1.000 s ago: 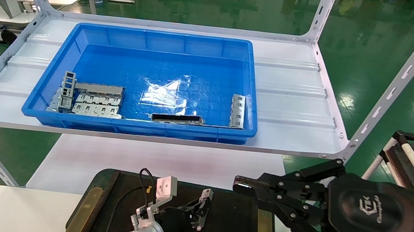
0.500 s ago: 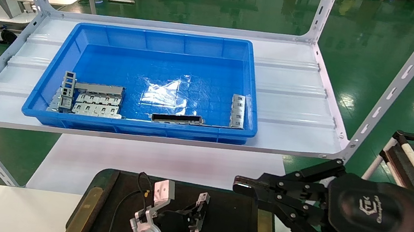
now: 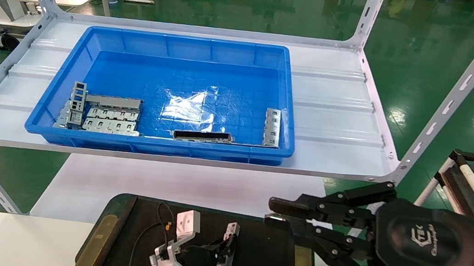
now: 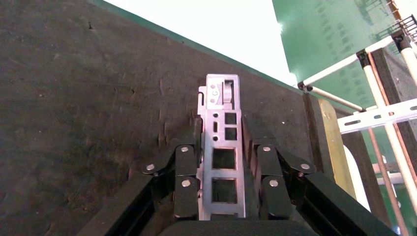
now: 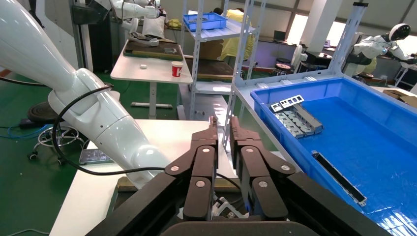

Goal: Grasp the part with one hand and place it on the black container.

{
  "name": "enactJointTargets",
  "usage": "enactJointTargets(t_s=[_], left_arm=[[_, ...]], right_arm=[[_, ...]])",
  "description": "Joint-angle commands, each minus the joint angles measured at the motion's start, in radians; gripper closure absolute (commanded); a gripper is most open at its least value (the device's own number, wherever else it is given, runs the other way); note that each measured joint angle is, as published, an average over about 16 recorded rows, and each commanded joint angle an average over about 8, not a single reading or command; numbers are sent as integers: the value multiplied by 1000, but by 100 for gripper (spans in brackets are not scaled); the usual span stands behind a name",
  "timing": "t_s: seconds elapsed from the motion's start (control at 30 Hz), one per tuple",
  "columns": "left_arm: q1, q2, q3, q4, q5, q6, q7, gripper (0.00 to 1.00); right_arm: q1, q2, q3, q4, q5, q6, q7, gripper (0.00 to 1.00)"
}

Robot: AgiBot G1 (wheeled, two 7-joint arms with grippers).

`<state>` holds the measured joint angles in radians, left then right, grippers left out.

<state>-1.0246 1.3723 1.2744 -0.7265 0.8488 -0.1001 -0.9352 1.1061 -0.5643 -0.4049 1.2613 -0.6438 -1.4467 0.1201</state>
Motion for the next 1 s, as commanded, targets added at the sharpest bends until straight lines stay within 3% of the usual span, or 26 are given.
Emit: enactJointTargets(t_s=[0.03,0.7,1.0], left_arm=[[0,0,7,-2,3,-4,-10,0],[-76,-23,7,9,126,71,-32,0],[-100,-132,-55,-86,160,191,20,0]], right_arm=[[0,0,0,0,0,0,0,0],[0,0,0,0,0,0,0,0],[0,0,0,0,0,0,0,0]])
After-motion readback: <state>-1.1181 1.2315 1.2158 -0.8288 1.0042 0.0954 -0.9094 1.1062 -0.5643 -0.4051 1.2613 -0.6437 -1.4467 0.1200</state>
